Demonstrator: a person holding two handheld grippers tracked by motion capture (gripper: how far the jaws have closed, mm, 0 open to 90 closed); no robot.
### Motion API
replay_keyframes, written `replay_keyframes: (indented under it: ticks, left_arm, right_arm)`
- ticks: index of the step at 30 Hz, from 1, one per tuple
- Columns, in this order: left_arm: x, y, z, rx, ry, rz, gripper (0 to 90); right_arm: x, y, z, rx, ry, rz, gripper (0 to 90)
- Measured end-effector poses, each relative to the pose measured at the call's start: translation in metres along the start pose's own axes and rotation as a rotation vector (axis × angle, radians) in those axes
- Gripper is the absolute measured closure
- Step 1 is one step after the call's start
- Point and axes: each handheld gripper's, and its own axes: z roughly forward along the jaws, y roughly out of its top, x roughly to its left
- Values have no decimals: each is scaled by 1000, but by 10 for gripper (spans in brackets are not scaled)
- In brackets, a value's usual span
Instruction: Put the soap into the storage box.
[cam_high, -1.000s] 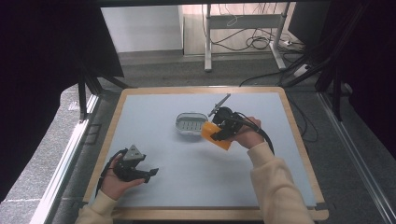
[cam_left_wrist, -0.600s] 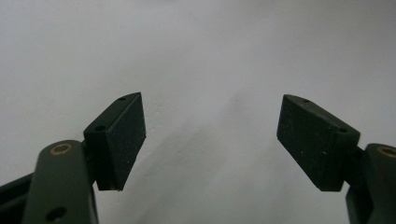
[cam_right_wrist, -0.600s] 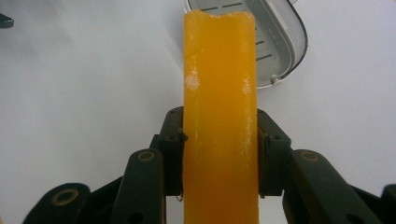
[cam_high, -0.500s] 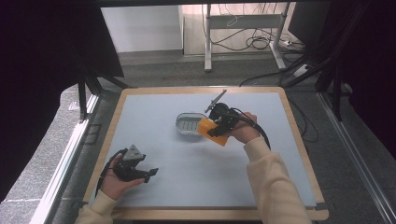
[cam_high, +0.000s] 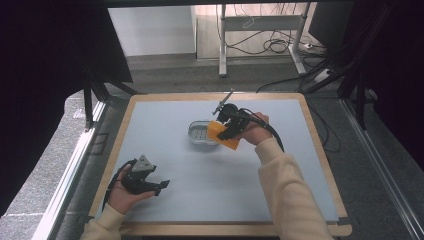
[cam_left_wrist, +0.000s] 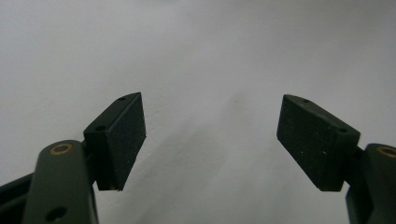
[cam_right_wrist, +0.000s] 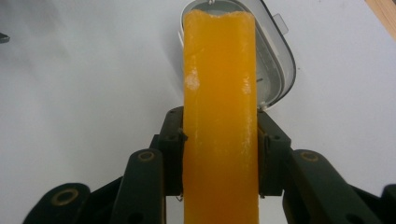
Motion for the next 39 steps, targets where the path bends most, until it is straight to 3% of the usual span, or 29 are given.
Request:
replay_keyframes:
  ticks: [16,39]
  left_arm:
    - [1,0,0,2,0,1,237]
    - [1,0,0,2,-2,1,237]
  right_arm:
    - [-8,21,11,18,16,-21,615]
    - [-17,38,24,-5,36,-45,615]
